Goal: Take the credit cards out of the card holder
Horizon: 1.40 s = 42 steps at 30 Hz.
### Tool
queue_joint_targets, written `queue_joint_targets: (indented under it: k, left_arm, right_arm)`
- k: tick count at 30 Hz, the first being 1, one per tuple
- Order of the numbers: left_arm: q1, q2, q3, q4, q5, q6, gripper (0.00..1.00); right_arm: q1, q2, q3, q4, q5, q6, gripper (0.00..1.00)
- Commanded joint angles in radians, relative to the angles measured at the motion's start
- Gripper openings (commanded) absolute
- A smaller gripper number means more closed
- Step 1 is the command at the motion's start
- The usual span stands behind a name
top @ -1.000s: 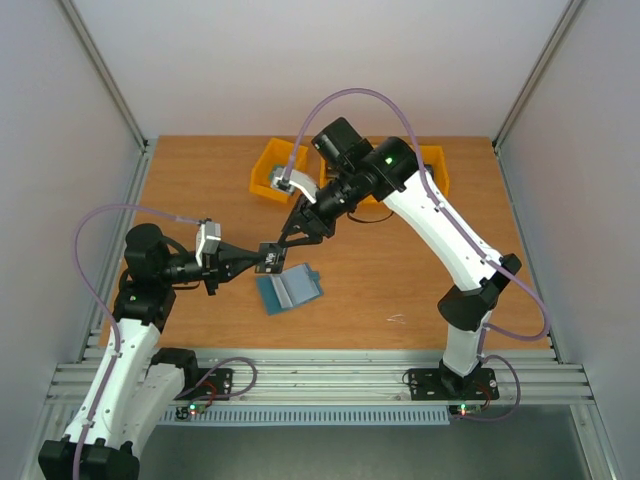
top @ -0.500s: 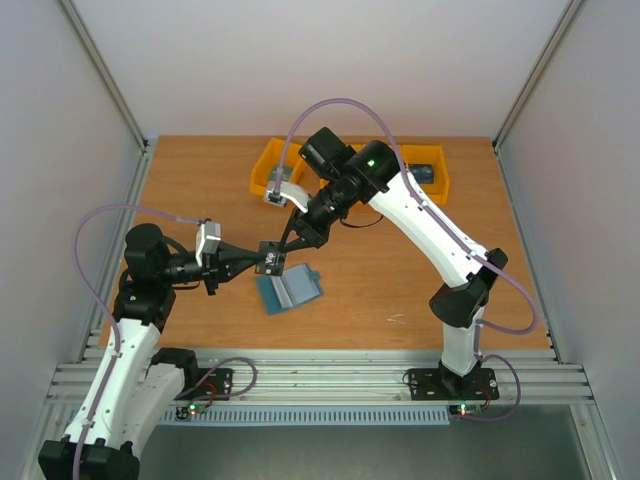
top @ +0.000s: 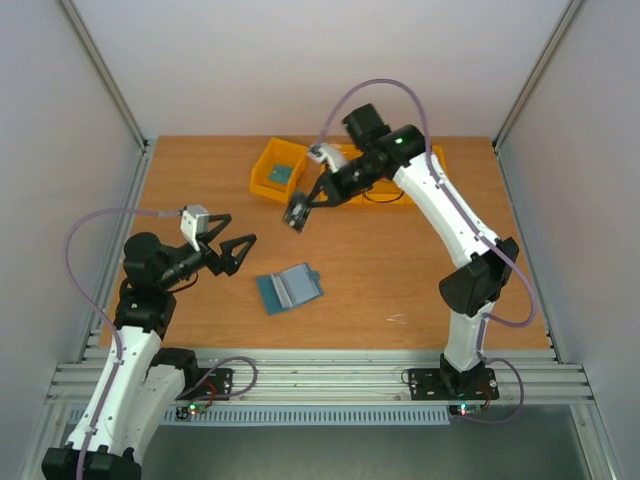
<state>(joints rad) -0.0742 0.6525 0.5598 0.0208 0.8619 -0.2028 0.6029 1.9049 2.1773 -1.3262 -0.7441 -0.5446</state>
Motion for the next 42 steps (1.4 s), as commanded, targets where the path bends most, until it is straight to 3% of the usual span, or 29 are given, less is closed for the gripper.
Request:
queue_joint_targets:
  k: [1, 5, 10, 13, 21, 25, 42]
  left_arm:
    - [0.022, -0.034, -0.060, 0.033, -0.399, -0.147, 0.99]
    - [0.040, -0.062, -0.115, -0.060, -0.509, -0.238, 0.99]
    - [0.078, -0.103, -0.183, -0.097, -0.554, -0.280, 0.99]
    - [0.105, -0.119, -0.208, -0.113, -0.580, -0.271, 0.99]
    - [0.105, -0.133, -0.264, -0.099, -0.620, -0.229, 0.99]
    - [0.105, -0.122, -0.272, -0.089, -0.644, -0.210, 0.99]
    - [0.106, -0.092, -0.281, -0.090, -0.698, -0.210, 1.00]
  right_arm:
    - [-0.214, -0.019, -0.160, 0.266, 0.053, 0.420, 0.01]
    - [-0.343, -0.014, -0.301, 0.507, 0.144, 0.665, 0.01]
    - [-0.373, 0.090, -0.258, 0.621, 0.302, 0.742, 0.01]
    - [-0.390, 0.177, -0.216, 0.684, 0.307, 0.833, 0.01]
    - [-0.383, 0.412, -0.030, 0.746, 0.371, 0.947, 0.01]
    - [-0.367, 0.513, 0.119, 0.667, 0.386, 0.944, 0.01]
    - [-0.328, 0.717, 0.336, 0.619, 0.365, 0.997, 0.01]
